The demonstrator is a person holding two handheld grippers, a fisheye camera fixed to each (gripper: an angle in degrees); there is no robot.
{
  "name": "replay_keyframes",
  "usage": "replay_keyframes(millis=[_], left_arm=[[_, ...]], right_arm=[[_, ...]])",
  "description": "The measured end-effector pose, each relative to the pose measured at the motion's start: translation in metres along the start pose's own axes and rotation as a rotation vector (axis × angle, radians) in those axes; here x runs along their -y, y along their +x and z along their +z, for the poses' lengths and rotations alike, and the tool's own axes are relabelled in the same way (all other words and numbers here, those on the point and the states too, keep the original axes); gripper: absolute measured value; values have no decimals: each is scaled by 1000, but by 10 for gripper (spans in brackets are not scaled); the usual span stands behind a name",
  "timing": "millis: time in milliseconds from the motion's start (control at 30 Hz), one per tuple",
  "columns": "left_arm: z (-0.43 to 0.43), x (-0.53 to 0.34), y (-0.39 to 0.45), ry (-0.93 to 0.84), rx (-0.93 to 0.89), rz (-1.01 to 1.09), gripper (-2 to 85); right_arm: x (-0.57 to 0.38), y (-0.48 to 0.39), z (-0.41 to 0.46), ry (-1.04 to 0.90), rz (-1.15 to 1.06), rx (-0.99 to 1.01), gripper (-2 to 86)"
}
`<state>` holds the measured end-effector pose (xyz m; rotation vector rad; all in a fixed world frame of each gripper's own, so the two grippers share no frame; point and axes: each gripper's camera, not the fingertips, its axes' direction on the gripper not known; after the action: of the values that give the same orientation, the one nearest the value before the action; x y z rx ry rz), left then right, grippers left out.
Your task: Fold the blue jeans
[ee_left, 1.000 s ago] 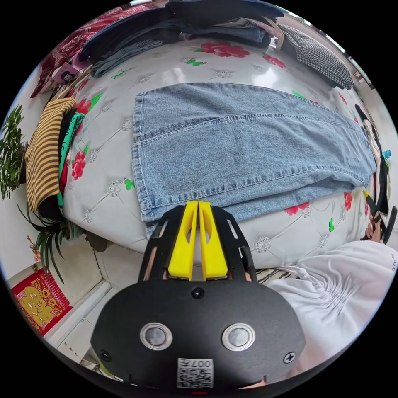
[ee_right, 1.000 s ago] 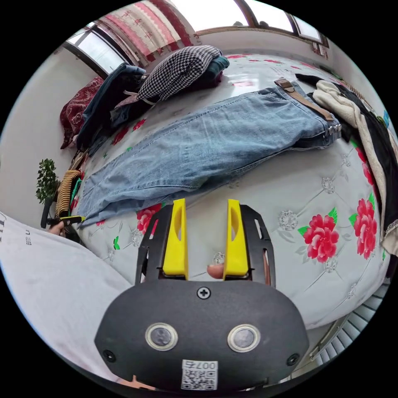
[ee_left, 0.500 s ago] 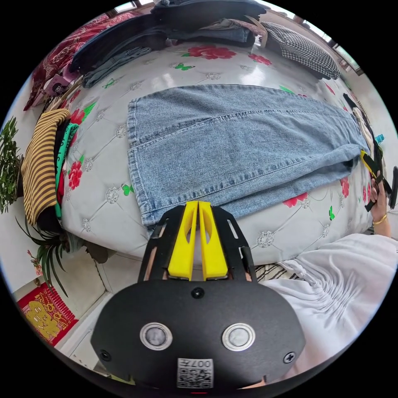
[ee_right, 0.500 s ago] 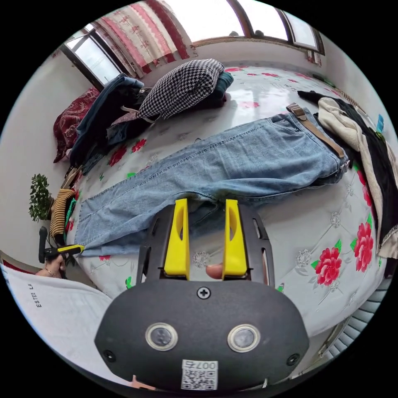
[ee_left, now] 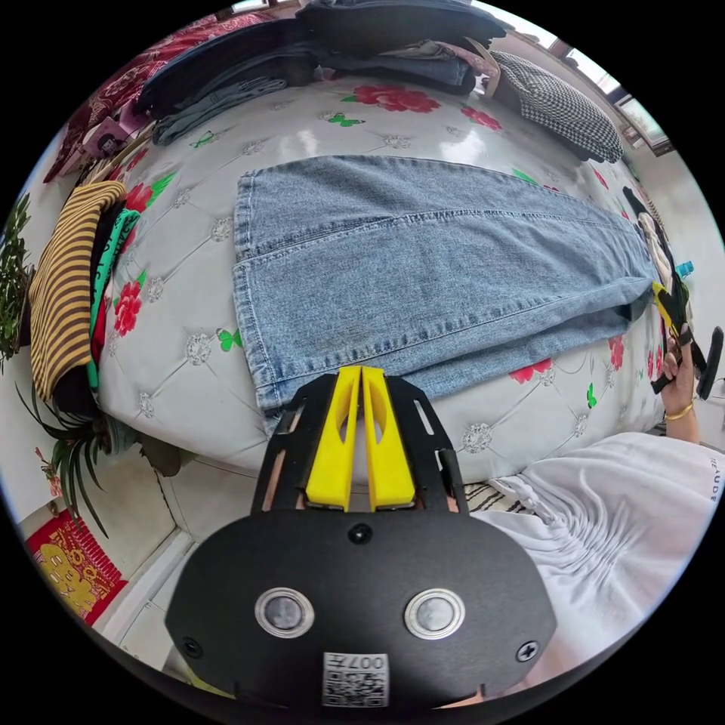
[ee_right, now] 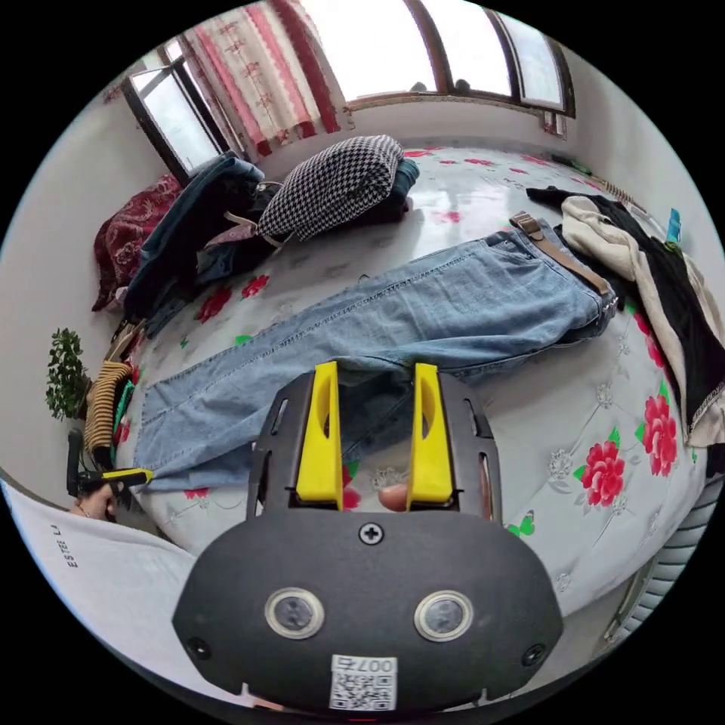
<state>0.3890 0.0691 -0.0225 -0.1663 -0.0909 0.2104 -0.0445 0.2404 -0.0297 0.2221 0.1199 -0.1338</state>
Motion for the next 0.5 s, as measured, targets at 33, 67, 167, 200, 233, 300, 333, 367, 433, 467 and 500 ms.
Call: replay_keyframes(millis=[33, 67, 167, 200, 233, 300, 333, 367, 433, 467, 500], left_arm=[[0, 0, -1, -4, 1, 2, -10], [0, 0, -1, -8, 4, 6, -10], [-1, 0, -3, -14, 7, 15, -10], [-1, -1, -3, -14, 6, 15, -9], [-1, -2, -4, -12, 2, 12, -9], [-1, -4, -7, -4, -5, -3, -9], [-2, -6, -8, 1, -7, -12, -9], [-2, -7, -8, 1, -7, -13, -9], [-2, -7, -8, -6, -3, -9, -9], [-2, -6, -7, -11, 2, -5, -9], [-2, -6, -7, -13, 4, -3, -9]], right_arm=[[5, 3, 1, -11, 17, 12, 125], [13, 5, 7, -49, 4, 2, 126], [10, -1, 22, -133, -88, -112, 126], [4, -4, 13, -110, -103, -111, 126], [1, -5, 6, -86, -109, -110, 126], [-16, -8, -19, -20, -115, -134, 125], [-19, -8, -23, -19, -115, -140, 124], [-26, -6, -30, -21, -118, -152, 123], [-35, -3, -29, -53, -128, -187, 121], [-38, -2, -24, -82, -132, -214, 119], [-35, -2, -17, -108, -139, -235, 116]])
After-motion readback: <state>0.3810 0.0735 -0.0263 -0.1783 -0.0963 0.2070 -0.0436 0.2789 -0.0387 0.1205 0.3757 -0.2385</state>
